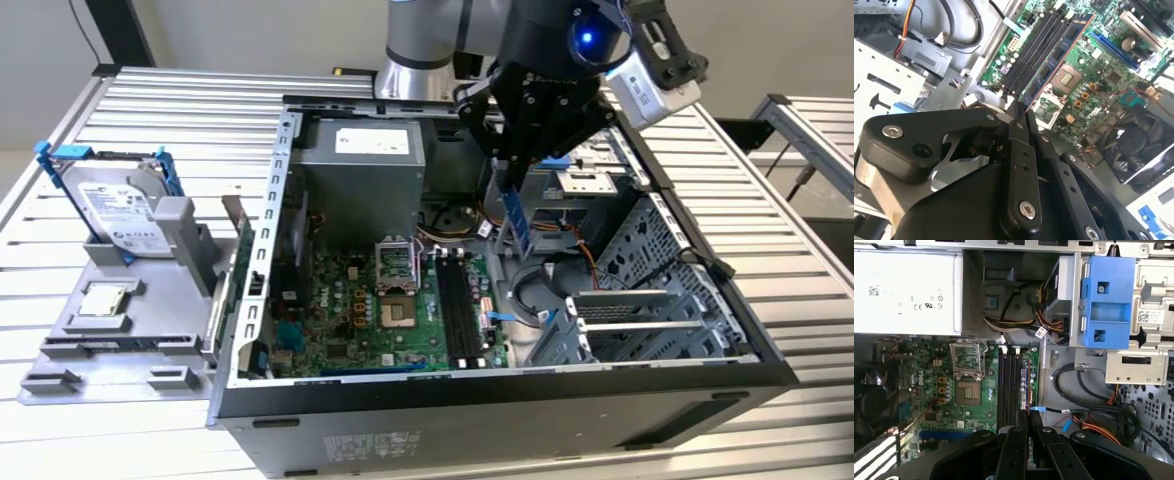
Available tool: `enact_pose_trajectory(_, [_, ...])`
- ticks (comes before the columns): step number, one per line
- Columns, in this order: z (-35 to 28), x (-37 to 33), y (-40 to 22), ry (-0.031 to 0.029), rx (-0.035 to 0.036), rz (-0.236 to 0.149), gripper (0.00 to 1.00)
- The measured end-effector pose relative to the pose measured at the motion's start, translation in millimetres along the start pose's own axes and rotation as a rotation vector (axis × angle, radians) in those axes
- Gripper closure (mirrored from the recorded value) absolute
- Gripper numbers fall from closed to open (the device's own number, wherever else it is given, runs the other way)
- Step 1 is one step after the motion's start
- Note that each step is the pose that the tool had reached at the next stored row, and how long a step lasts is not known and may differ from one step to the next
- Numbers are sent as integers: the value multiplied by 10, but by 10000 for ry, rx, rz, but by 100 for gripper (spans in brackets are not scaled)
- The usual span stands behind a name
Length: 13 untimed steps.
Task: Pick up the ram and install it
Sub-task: 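Insert the ram into the slot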
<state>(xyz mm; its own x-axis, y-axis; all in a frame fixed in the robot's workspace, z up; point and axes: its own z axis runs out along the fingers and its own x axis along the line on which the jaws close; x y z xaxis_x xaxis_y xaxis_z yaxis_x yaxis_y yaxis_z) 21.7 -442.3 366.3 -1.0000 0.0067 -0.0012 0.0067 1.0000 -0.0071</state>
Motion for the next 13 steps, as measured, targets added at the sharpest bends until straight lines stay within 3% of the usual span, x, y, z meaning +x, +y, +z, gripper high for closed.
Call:
enact_pose_trajectory(4, [91,-1,0,6,0,857,100])
enact_pose_trajectory(13, [255,26,-8,-2,13,1611,100])
